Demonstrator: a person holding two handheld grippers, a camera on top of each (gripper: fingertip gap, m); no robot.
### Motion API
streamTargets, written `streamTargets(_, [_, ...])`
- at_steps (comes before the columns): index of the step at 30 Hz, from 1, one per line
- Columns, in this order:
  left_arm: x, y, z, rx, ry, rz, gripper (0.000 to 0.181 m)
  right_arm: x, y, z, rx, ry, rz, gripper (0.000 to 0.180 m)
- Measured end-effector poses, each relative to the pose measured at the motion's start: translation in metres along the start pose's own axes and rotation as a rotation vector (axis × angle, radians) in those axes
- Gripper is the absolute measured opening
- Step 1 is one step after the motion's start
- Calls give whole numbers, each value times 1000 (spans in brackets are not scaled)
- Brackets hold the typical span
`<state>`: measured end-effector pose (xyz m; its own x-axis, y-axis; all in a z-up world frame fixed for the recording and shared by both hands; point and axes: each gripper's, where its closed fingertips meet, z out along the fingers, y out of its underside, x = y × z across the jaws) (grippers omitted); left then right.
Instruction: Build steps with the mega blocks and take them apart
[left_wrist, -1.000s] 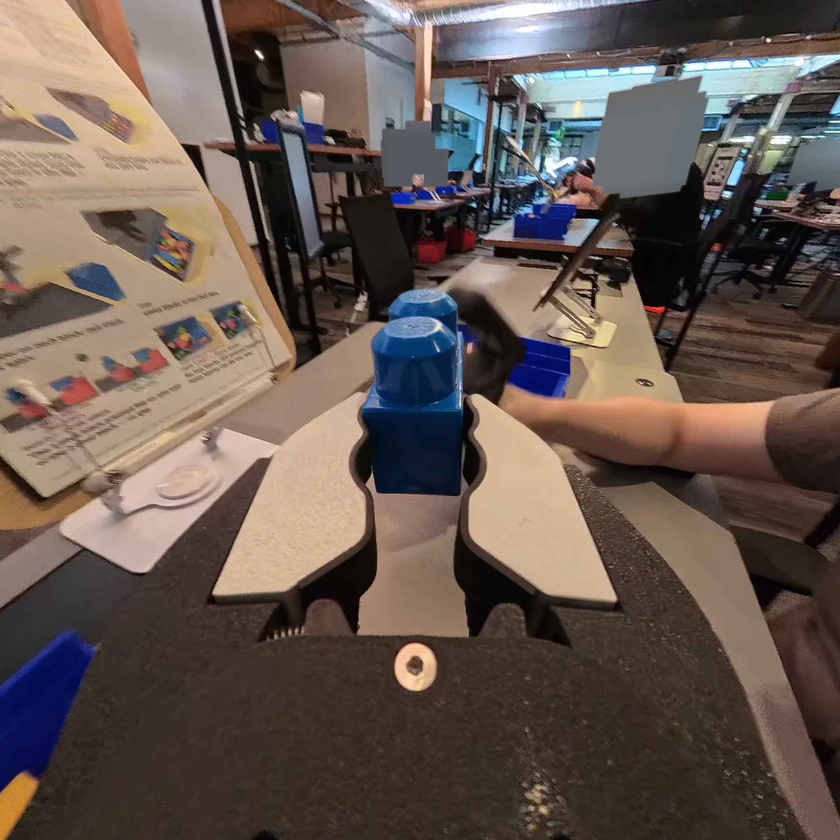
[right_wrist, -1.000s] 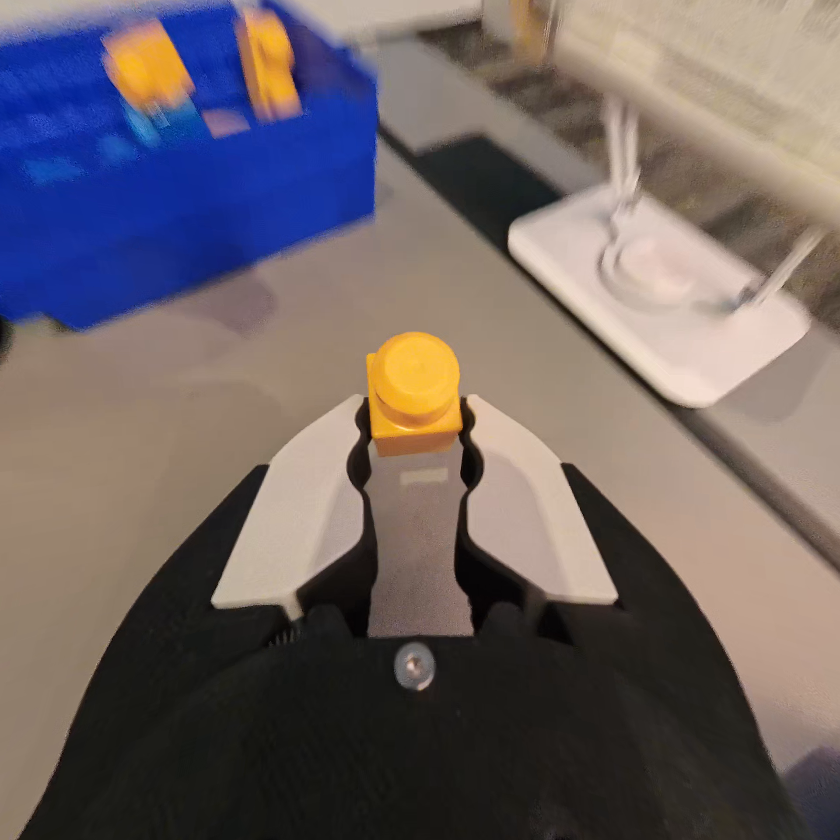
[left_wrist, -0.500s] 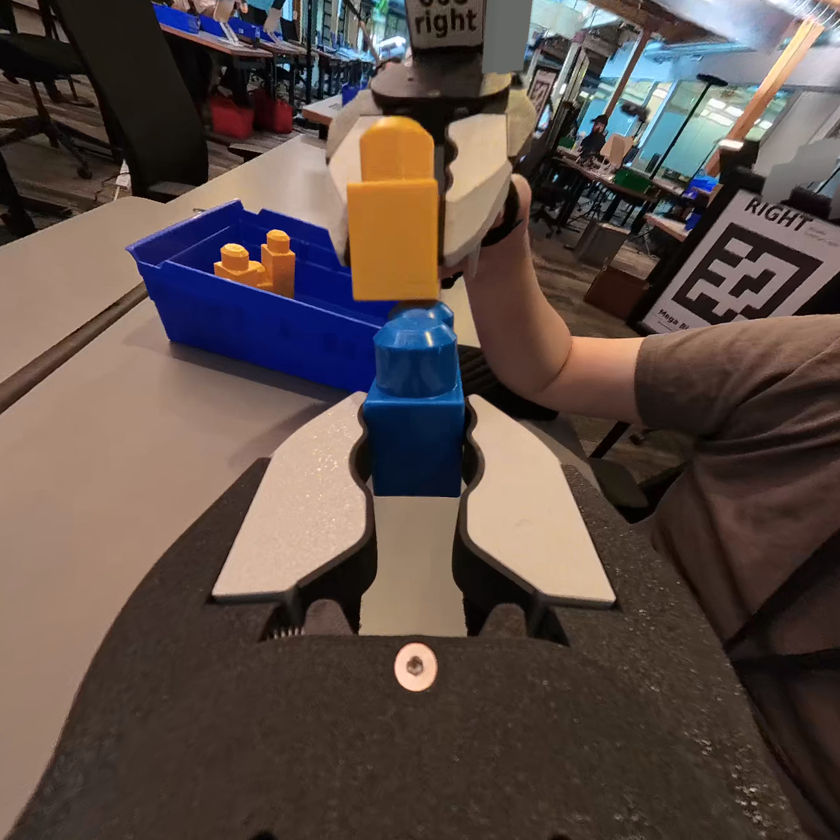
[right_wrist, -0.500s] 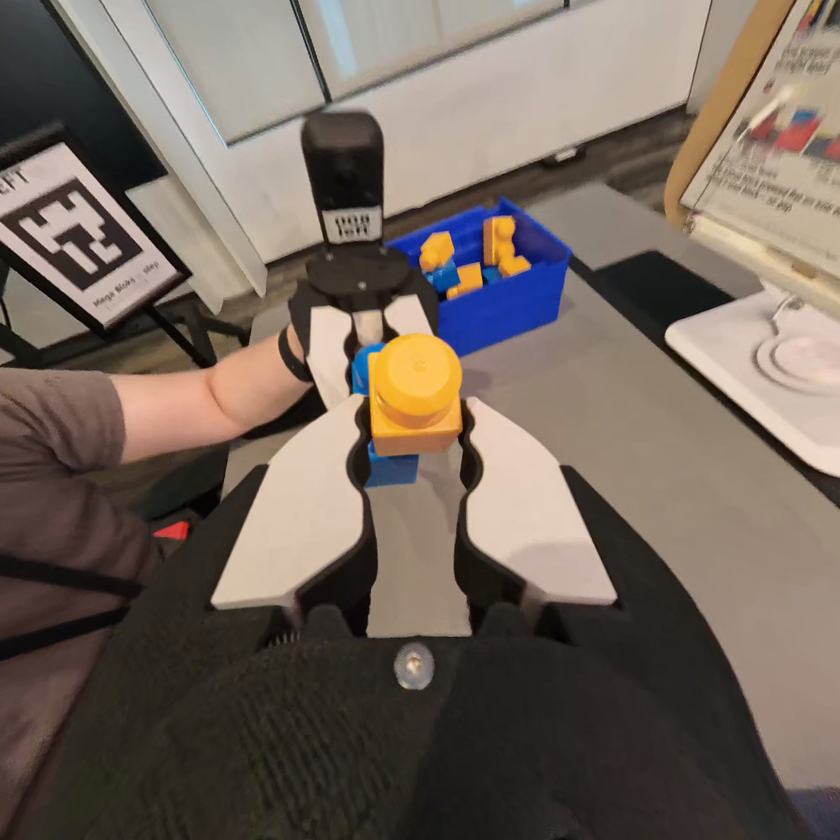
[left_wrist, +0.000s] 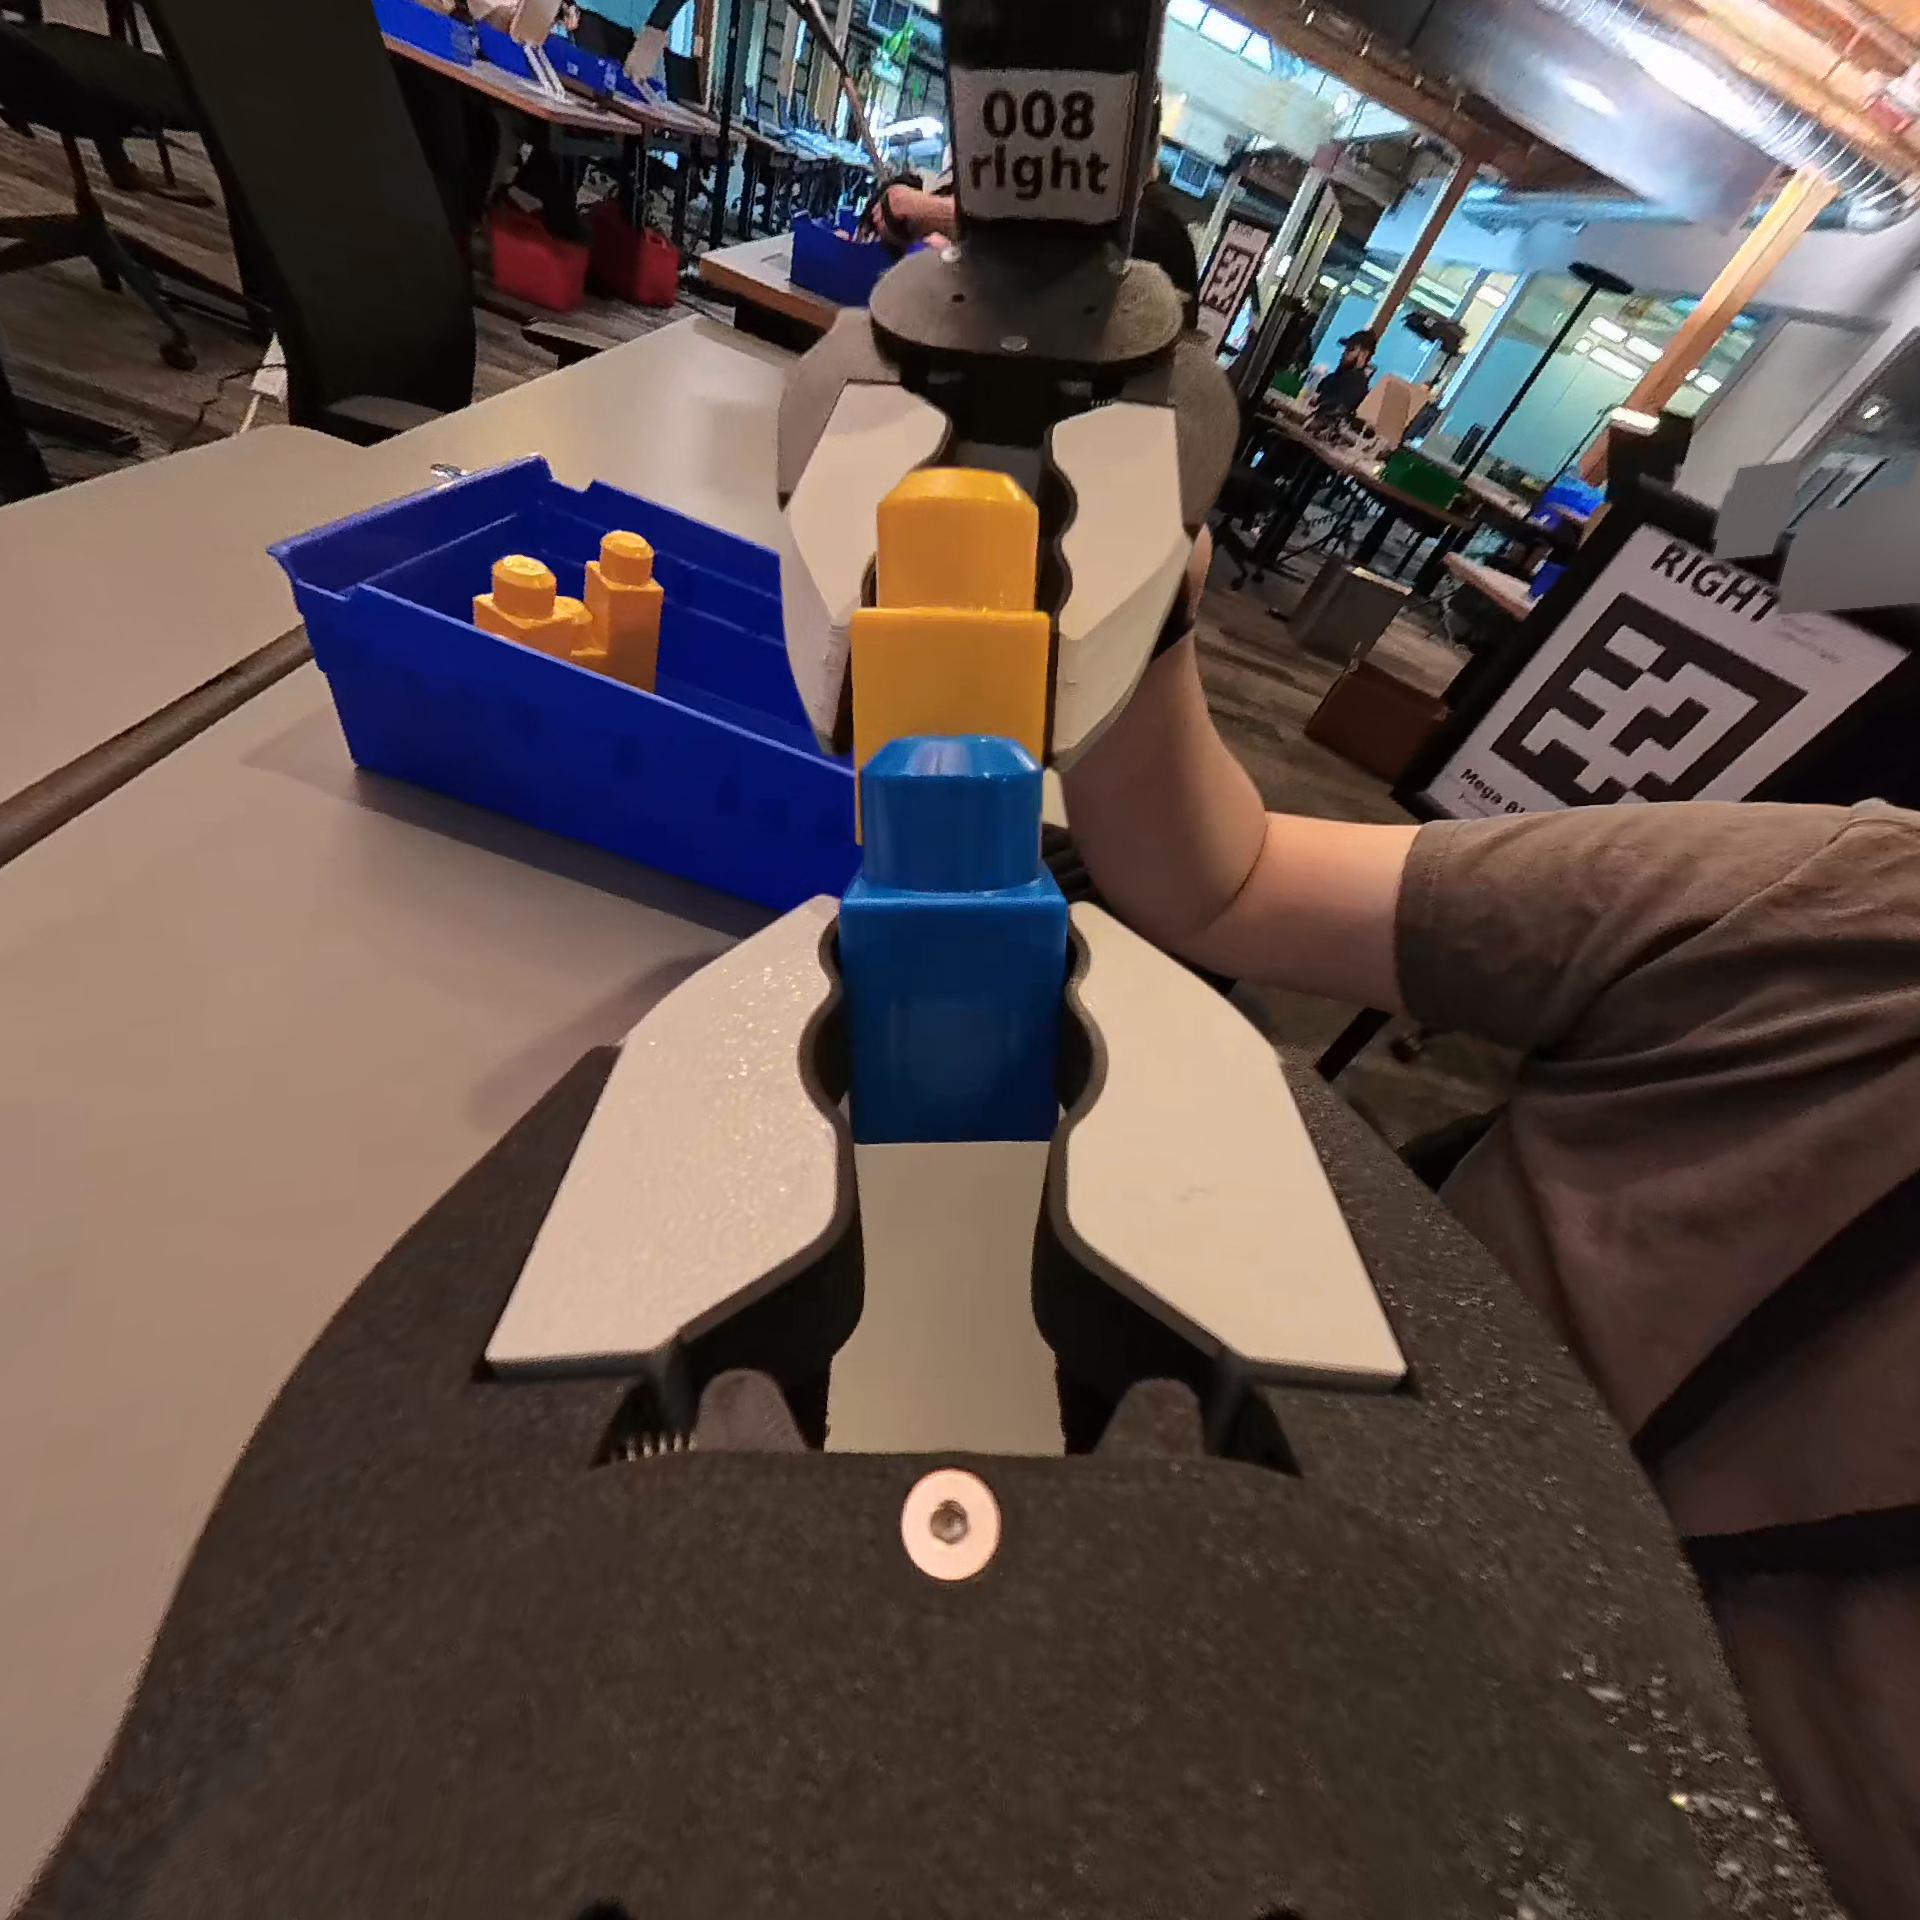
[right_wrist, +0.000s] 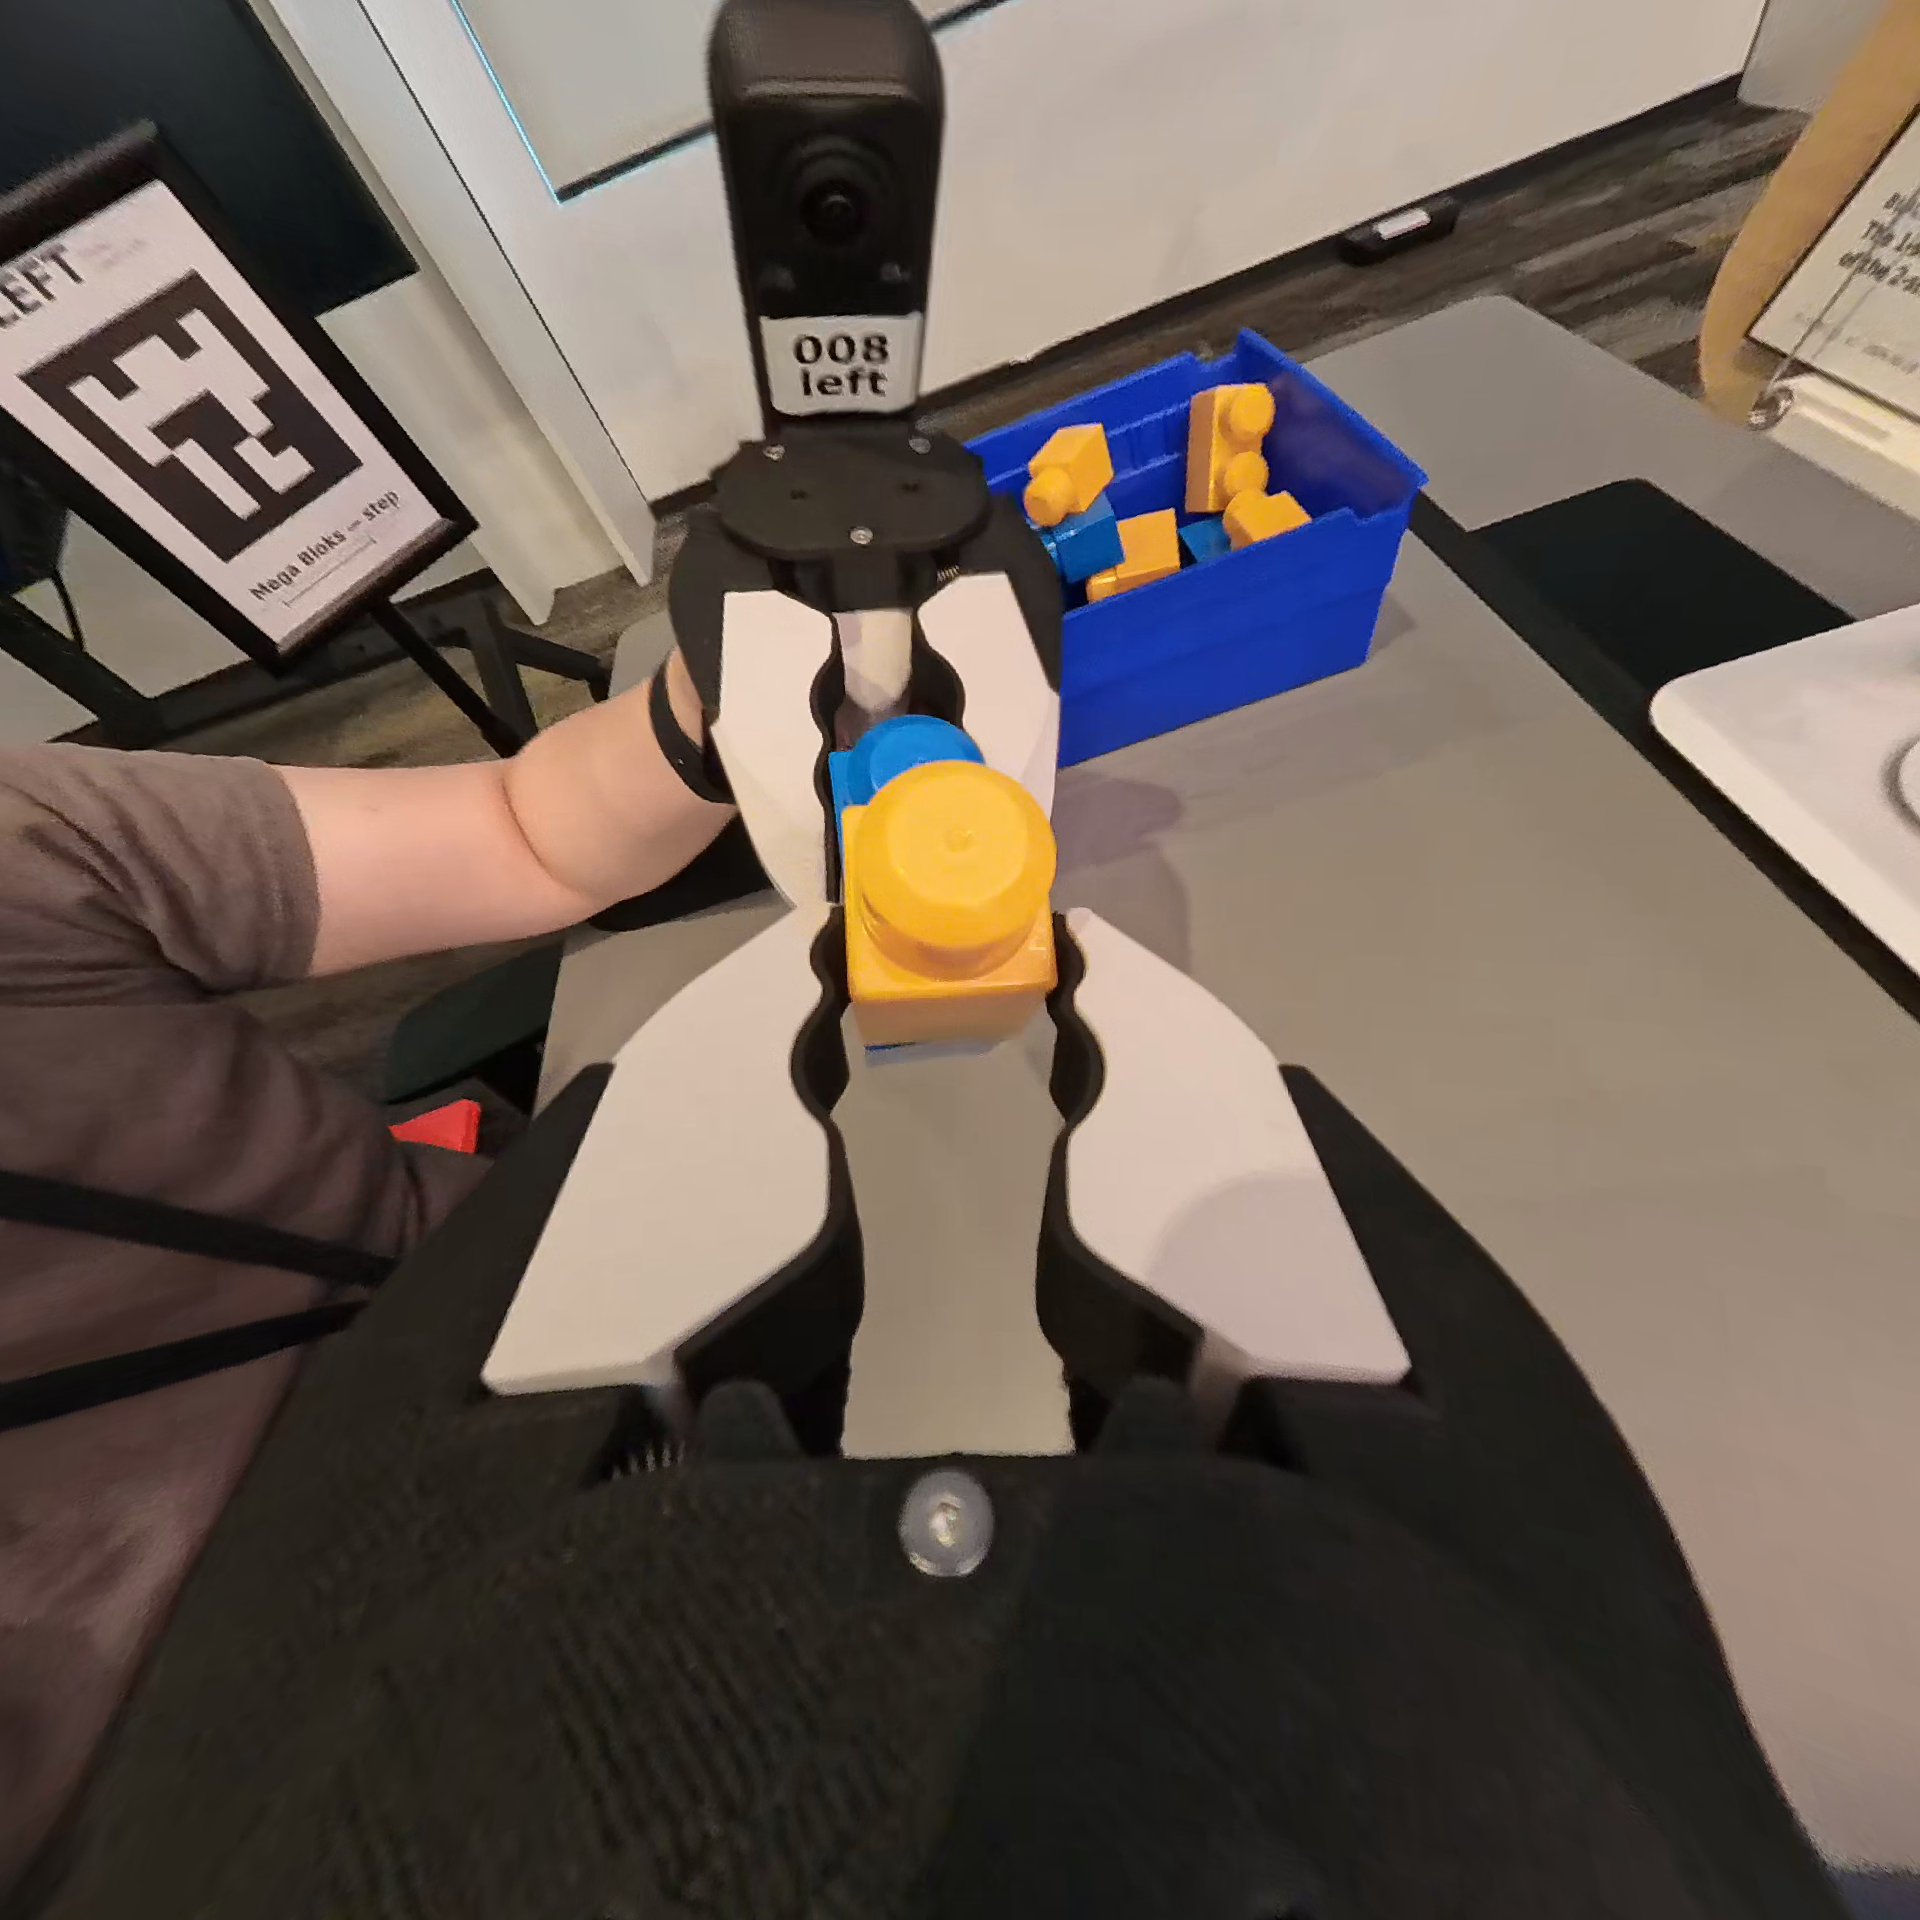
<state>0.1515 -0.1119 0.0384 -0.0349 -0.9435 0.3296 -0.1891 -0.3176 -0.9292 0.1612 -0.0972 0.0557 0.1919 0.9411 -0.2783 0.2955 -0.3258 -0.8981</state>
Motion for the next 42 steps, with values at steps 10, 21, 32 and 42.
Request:
streamTargets(10, [8,-9,-3,65,64,-46,35,-9,-13,-1,102,-78,20,37])
streamTargets(21, [14,-12,-4,66,74,-46,35,-17,-15,-3,102,-67,-10,37])
streamTargets(32, [13,-11,-4,54,54,-36,35,-15,-14,-3,95,-39,-7,37])
streamTargets(42, [19,6,8,-56,67,57,36,-27,-5,-21,-32,23,-158,54])
